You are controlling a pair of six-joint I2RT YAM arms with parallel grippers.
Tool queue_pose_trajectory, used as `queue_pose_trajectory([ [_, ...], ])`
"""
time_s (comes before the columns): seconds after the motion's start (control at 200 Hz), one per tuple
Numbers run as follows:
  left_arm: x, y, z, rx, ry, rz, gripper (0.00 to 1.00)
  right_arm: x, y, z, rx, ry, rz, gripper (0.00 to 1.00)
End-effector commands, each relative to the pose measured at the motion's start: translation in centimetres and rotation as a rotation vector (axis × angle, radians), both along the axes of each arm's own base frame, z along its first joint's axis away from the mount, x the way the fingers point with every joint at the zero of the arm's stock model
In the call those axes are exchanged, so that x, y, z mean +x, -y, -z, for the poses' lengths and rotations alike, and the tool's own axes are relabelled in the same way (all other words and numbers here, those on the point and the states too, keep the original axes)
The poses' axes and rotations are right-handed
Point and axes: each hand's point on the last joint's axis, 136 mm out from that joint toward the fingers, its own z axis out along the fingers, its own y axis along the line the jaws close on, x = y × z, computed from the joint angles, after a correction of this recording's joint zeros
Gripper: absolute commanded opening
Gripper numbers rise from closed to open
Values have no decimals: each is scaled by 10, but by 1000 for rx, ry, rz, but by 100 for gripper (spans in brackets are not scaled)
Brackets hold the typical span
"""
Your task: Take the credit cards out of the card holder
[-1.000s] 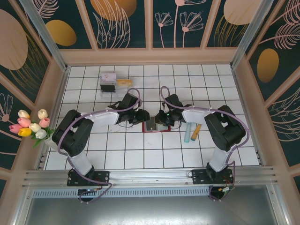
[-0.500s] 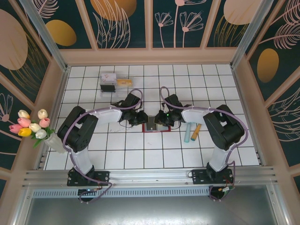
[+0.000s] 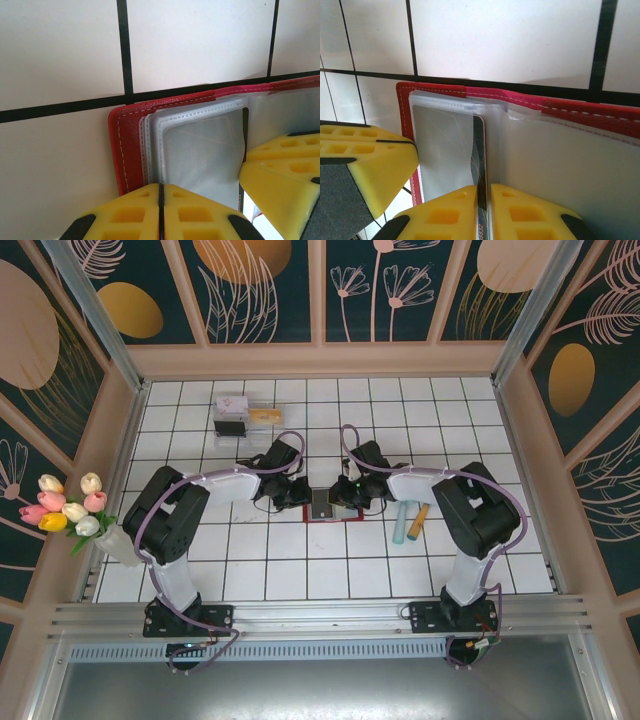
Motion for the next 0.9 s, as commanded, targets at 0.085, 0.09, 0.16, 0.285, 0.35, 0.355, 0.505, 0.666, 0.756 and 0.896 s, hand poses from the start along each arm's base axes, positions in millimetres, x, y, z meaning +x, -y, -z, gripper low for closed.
queue_pose_trajectory([
  [0.085,-8,-13,22,79,-39,3,9,-6,-4,4,39,-2,-57,14],
  [0.09,-8,-13,22,79,-39,3,10,-6,-4,5,39,-4,-60,13],
  [0.16,-9,-13,24,83,-42,4,10,-7,-4,3,45,-3,-67,13],
  [0.285,-9,-14,24,85,-39,3,10,-6,-4,2,43,6,-69,10],
  [0.35,-7,-14,23,84,-32,-1,10,-5,-2,2,36,8,-67,9],
  [0.355,-7,-14,23,84,-33,-1,10,-6,-2,3,35,7,-66,9],
  [0.505,-6,-15,21,89,-24,-8,11,-5,4,1,21,19,-52,6],
  [0.666,-6,-17,22,96,-22,-14,13,-5,14,-2,7,35,-38,6],
  [0.756,-5,-16,20,93,-17,-17,14,-8,16,0,1,36,-44,6],
  [0.896,-5,-16,20,91,-15,-17,12,-8,14,-1,13,34,-47,7],
])
